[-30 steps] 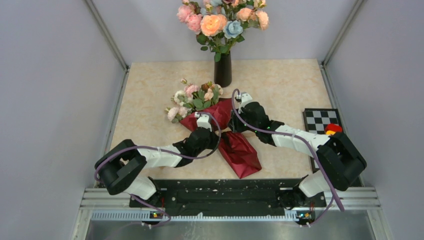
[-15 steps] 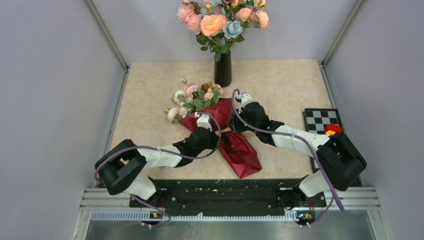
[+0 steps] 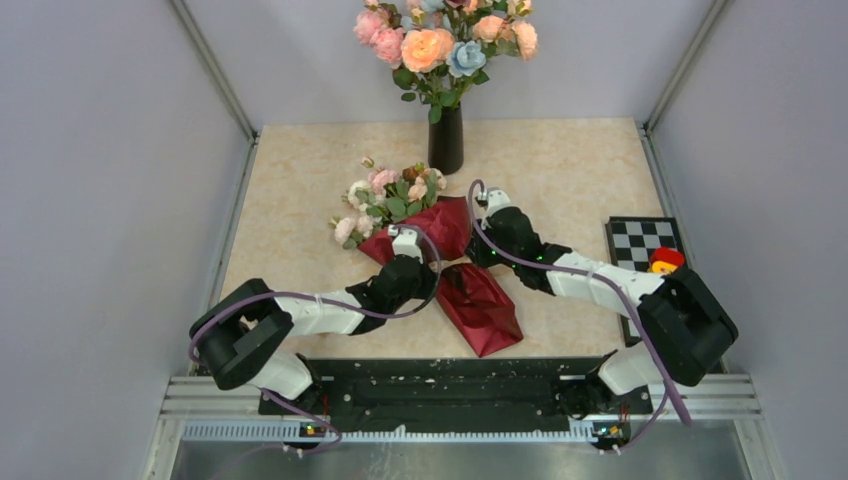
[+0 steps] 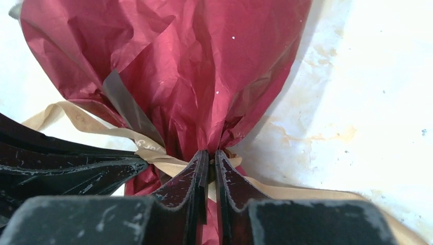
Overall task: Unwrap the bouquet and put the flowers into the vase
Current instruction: Untie the ribbon from the wrapping paper.
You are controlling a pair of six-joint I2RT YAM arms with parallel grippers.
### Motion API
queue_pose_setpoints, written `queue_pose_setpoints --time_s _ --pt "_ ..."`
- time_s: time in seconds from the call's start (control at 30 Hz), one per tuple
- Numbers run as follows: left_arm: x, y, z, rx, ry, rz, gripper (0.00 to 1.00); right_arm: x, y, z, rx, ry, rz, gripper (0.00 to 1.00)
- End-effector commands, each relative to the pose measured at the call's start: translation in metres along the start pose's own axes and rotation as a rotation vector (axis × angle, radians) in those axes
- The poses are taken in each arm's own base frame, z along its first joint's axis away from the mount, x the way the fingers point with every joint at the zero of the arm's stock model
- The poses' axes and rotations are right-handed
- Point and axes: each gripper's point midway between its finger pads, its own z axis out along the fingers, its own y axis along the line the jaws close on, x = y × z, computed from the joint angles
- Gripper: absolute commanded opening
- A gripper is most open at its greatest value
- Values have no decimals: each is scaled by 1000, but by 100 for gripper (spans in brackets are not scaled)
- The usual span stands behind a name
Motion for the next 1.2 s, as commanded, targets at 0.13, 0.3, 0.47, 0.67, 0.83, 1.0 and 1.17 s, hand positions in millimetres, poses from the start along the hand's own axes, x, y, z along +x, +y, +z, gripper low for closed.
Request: queue_pose_setpoints --time_s 0.13,0.3,0.47,0.67,0.83,1.0,1.17 --pt "-8 14 -1 -74 -20 -57 0 -27 -13 -22 73 -99 68 7" --pt "-4 14 -1 -67 -7 -77 0 -19 -21 -20 80 -81 95 5" --pt "3 22 -4 -84 2 -98 0 -4 -31 -15 98 -56 122 3" --pt "10 33 -7 -111 13 -128 0 9 -41 -8 133 -26 157 0" --pt "5 31 -10 -102 12 -107 0 9 -41 -8 130 -26 171 0" --pt "-16 15 -18 -56 25 41 16 3 -36 -10 105 -39 167 0" --pt "-45 -2 -32 -5 8 209 36 1 -32 -8 85 -41 174 0"
